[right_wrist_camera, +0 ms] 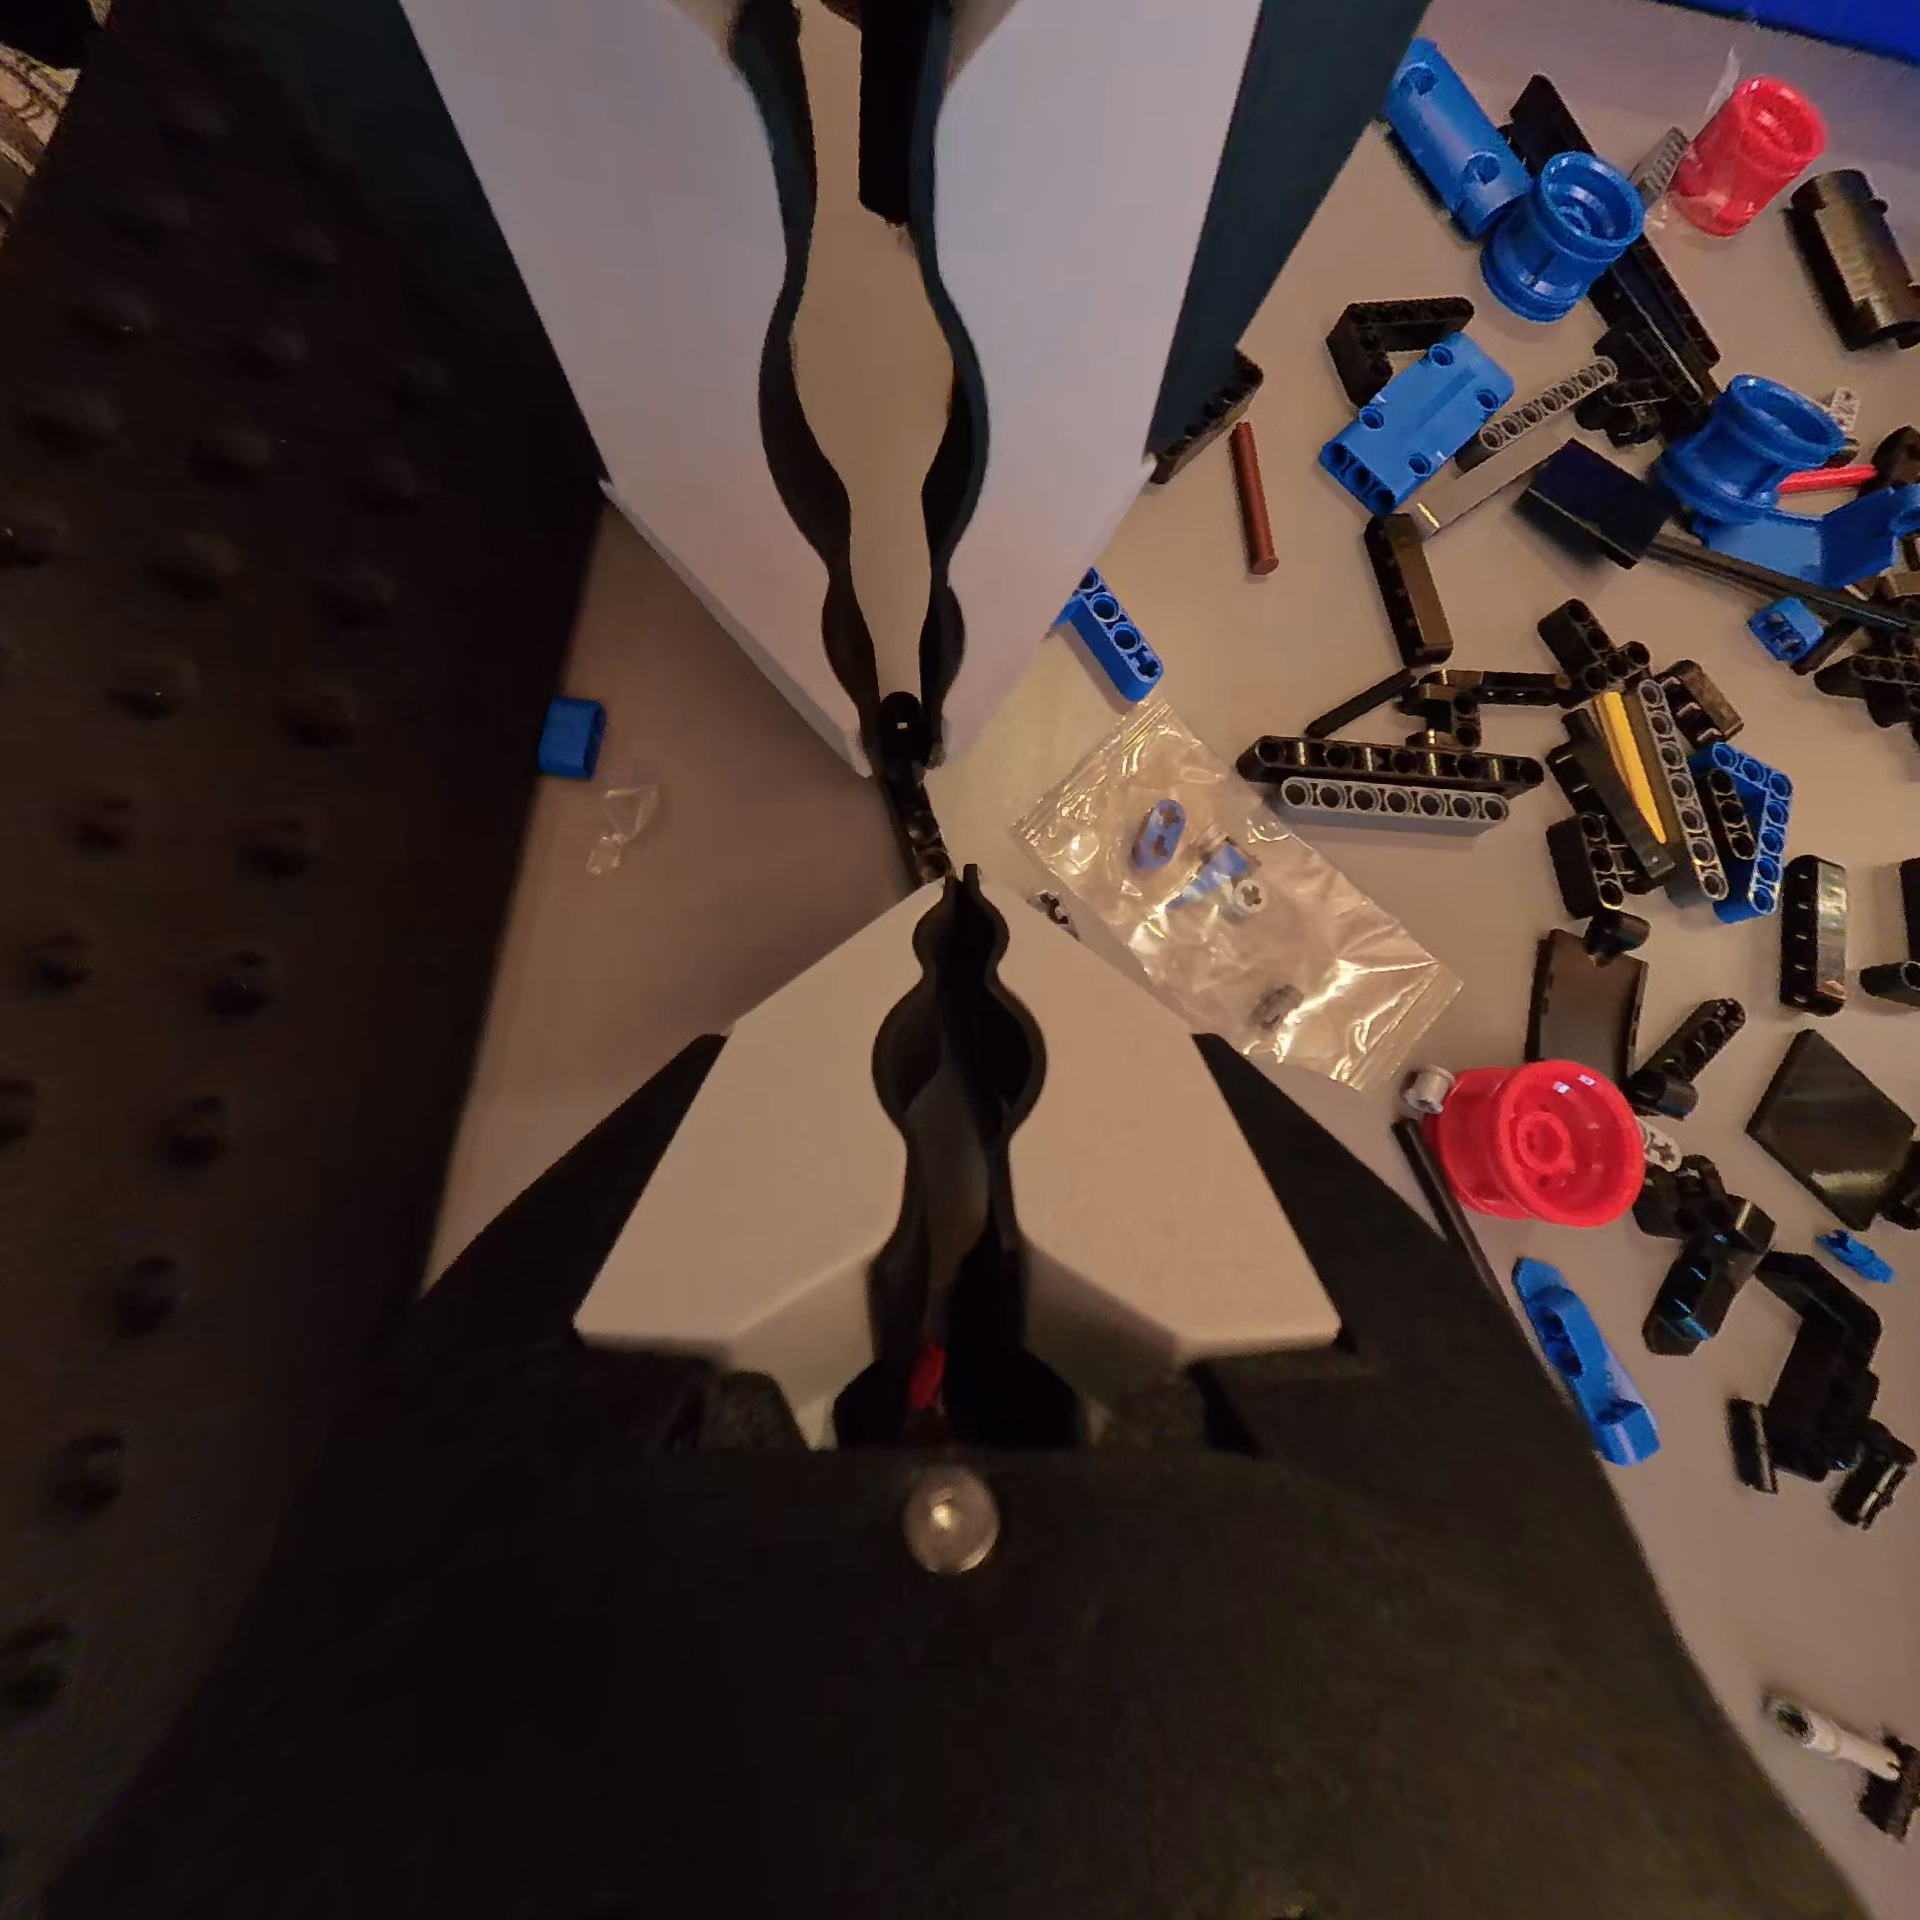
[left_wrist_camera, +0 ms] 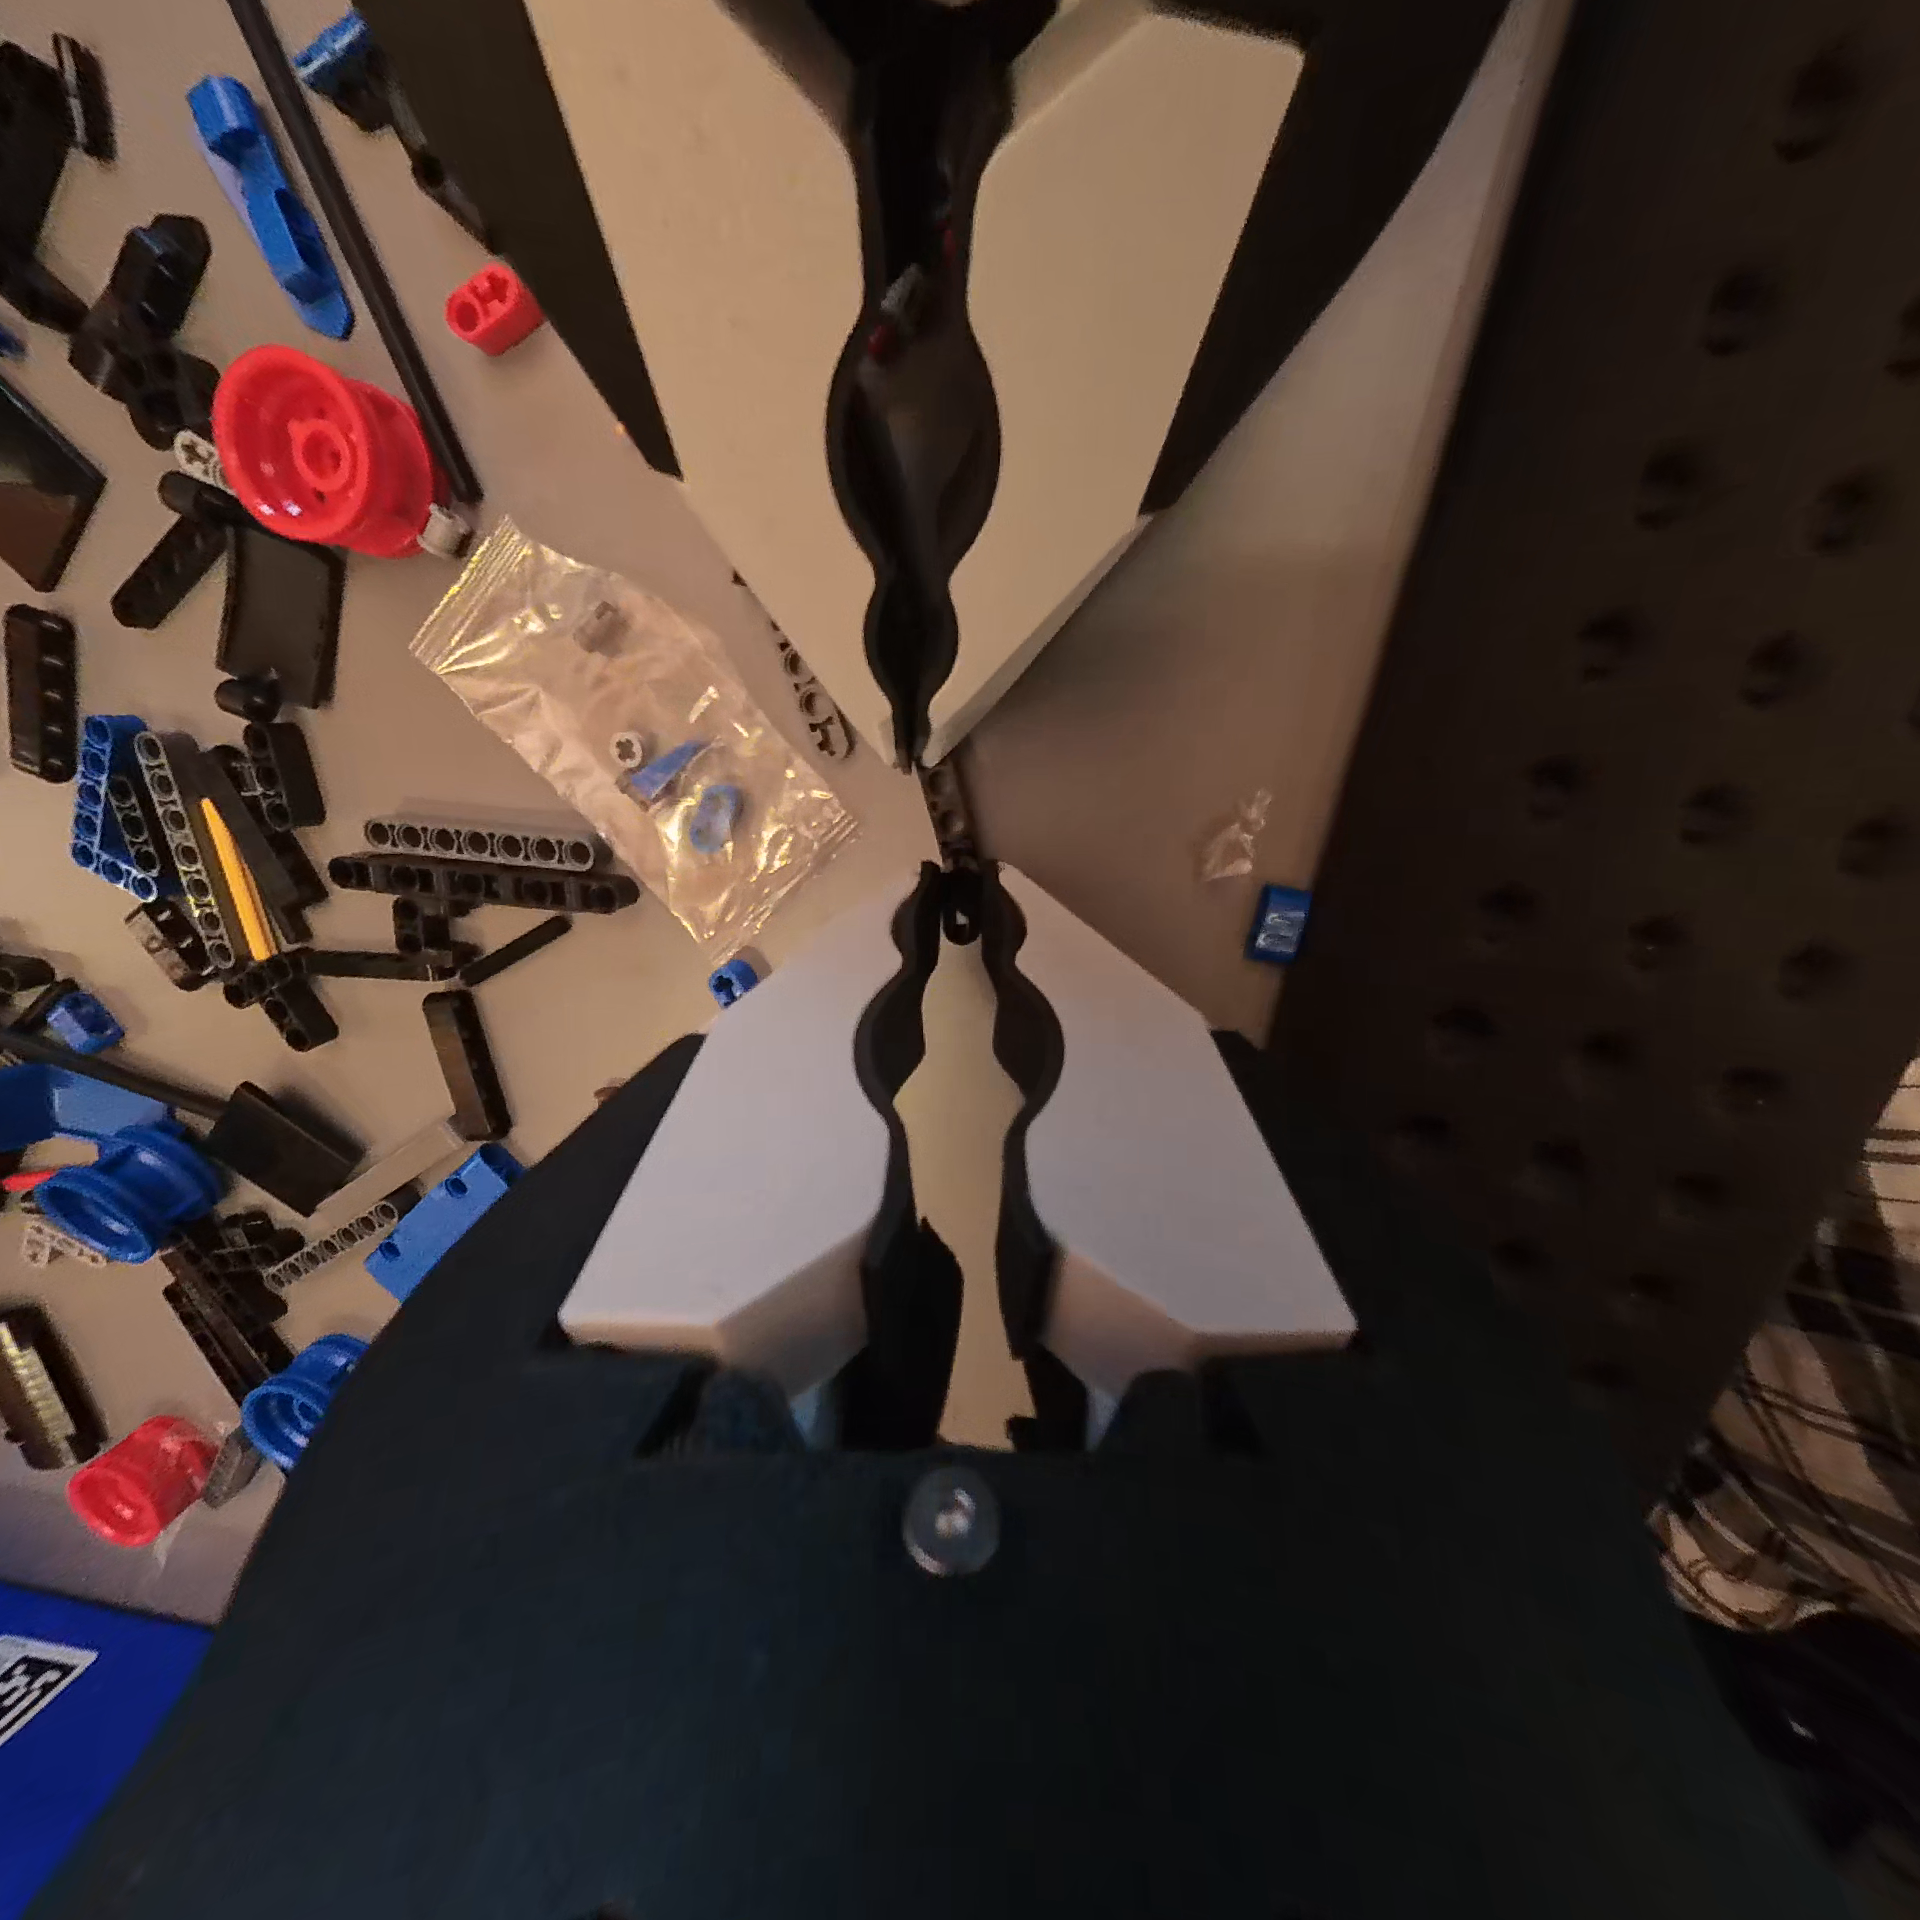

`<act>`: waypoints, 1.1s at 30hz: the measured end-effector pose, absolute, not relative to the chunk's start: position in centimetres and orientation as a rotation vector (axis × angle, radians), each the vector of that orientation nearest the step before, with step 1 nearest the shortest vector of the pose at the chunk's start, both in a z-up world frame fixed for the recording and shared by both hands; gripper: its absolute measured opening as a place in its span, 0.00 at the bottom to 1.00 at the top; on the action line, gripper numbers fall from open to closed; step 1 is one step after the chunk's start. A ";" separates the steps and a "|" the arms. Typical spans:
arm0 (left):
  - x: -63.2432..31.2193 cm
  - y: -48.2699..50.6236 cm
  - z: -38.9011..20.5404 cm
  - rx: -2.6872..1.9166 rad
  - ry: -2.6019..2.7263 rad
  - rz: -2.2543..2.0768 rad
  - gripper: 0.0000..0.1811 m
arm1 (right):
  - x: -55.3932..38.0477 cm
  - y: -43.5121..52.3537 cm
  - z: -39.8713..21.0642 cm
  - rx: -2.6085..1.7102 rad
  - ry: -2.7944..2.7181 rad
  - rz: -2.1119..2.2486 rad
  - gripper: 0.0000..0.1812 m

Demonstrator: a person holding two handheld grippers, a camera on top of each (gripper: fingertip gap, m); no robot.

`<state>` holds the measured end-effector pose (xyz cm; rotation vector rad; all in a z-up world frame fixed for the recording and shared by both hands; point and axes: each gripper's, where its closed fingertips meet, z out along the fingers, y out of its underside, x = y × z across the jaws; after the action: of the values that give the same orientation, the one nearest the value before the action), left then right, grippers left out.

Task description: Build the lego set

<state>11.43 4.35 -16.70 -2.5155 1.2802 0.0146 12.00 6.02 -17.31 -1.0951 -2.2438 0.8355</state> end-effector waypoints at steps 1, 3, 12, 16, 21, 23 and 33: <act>11.5 4.4 -16.7 -2.515 1.279 0.021 0.03 | 12.0 6.0 -17.3 -1.092 -2.242 0.839 0.00; 11.5 4.4 -16.7 -2.517 1.279 0.025 0.03 | 12.0 6.0 -17.3 -1.095 -2.239 0.849 0.00; 11.7 4.7 -16.8 -2.502 1.278 0.046 0.03 | 12.4 6.1 -16.8 -1.087 -2.244 0.872 0.00; 11.6 4.7 -17.0 -2.506 1.246 0.021 0.03 | 12.4 6.3 -17.1 -1.087 -2.248 0.846 0.00; 11.7 4.9 -17.4 -2.498 1.238 0.037 0.03 | 12.3 6.7 -17.1 -1.098 -2.240 0.847 0.01; 11.7 5.0 -17.4 -2.508 1.232 0.011 0.03 | 12.3 6.5 -17.2 -1.100 -2.245 0.852 0.00; 12.4 5.0 -17.4 -2.472 1.112 -0.205 0.06 | 12.7 7.3 -17.1 -1.136 -2.234 0.840 0.10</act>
<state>12.45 5.04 -17.39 -2.4723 1.1117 -0.2049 12.73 7.30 -17.14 -1.1355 -2.2343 0.8402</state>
